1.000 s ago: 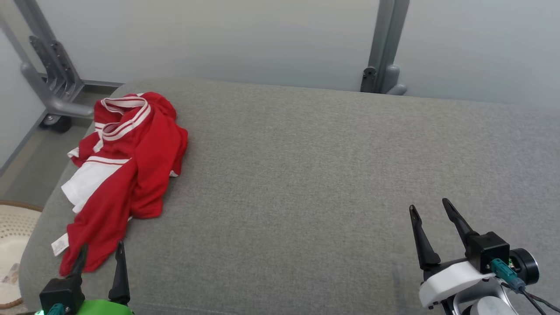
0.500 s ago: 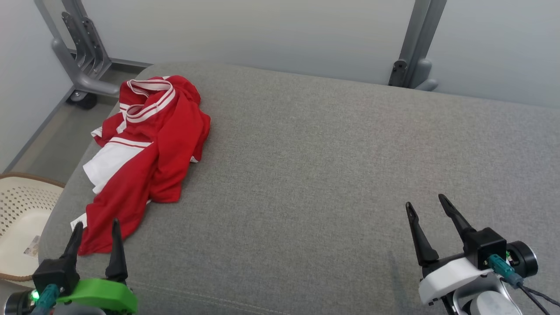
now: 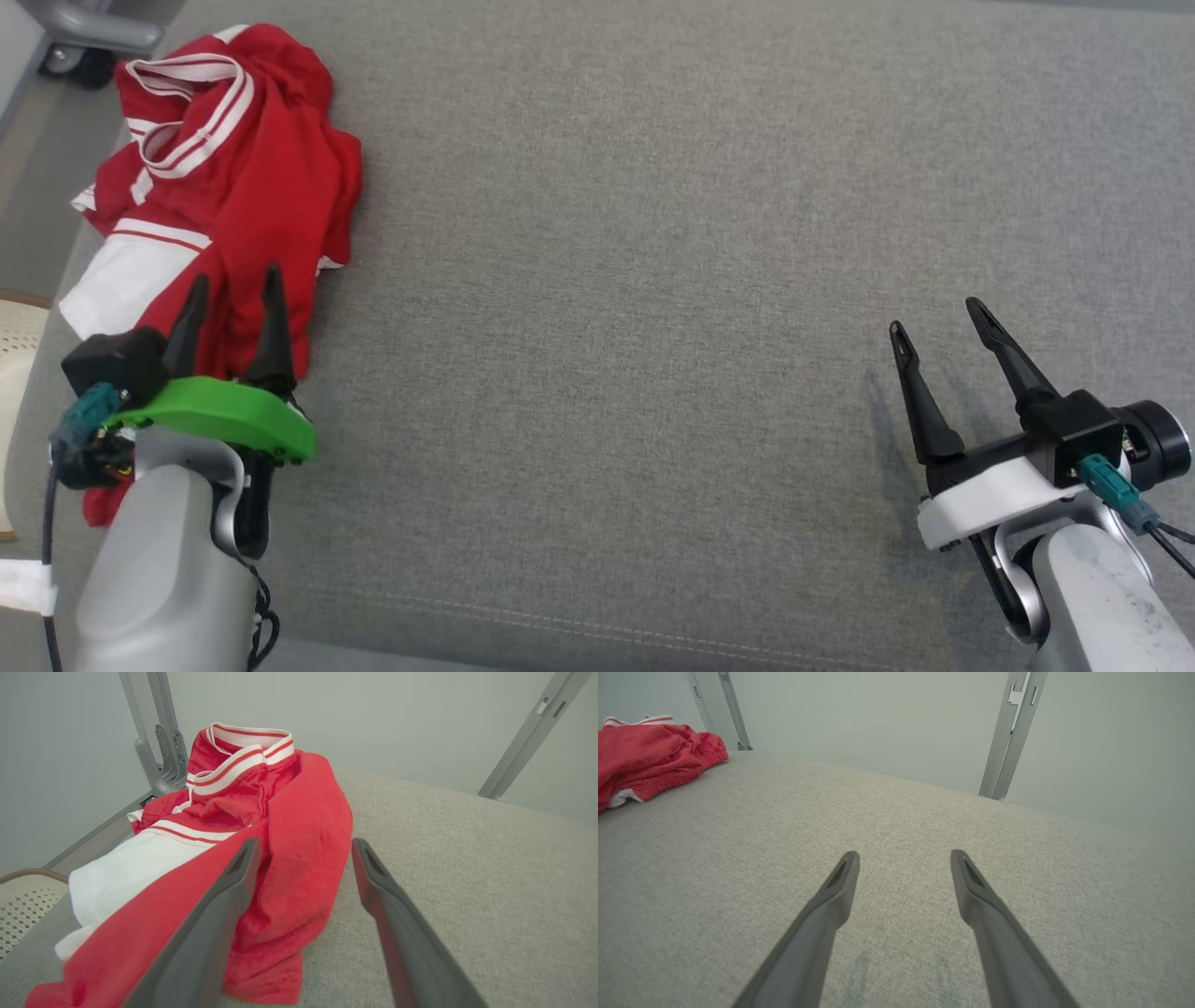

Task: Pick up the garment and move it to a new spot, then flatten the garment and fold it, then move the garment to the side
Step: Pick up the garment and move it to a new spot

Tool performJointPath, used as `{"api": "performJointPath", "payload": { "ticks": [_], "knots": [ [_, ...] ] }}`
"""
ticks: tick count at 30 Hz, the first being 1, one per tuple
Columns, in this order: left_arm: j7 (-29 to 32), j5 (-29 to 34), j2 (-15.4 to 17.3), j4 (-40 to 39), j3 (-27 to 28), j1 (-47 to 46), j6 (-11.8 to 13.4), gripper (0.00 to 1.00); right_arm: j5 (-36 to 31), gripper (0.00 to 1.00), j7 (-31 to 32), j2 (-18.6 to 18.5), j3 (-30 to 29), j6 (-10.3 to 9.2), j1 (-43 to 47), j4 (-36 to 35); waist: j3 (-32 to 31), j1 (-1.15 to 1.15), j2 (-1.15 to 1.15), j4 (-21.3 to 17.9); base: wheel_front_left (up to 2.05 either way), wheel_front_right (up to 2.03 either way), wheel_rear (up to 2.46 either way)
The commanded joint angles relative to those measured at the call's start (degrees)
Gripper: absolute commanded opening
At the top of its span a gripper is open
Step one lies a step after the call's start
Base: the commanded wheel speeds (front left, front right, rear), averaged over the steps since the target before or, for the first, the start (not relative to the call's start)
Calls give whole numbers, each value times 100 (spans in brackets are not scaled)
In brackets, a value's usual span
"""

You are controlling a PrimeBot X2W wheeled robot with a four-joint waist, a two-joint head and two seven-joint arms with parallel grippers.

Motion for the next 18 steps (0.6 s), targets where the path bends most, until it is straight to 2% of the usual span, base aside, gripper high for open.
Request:
{"api": "performJointPath", "payload": {
  "ticks": [1,6,10,12,13,18],
  "knots": [
    [29,-92,69,97,-19,-173,13,100,-22,100,-18,-30,-13,-2,-111,-35,626,0,62,-351,0,0,0],
    [56,-314,343,940,41,-701,22,100,-7,100,-18,-2,15,-2,-219,-50,762,0,62,-559,0,0,0],
    [45,-474,381,1525,156,-963,20,100,19,100,-18,30,-14,-2,-262,-60,748,0,62,-676,0,0,0],
    [35,-502,421,1709,127,-1042,18,10,24,100,-18,55,-42,-2,-259,-53,724,0,62,-702,0,0,0],
    [26,-551,407,1762,99,-1066,17,0,26,100,-18,68,-62,-2,-247,-42,700,0,62,-706,0,0,0],
    [-13,-672,464,1663,-112,-1057,14,0,29,100,-18,156,-129,-2,-133,1,511,0,62,-689,0,0,0]
  ]
}}
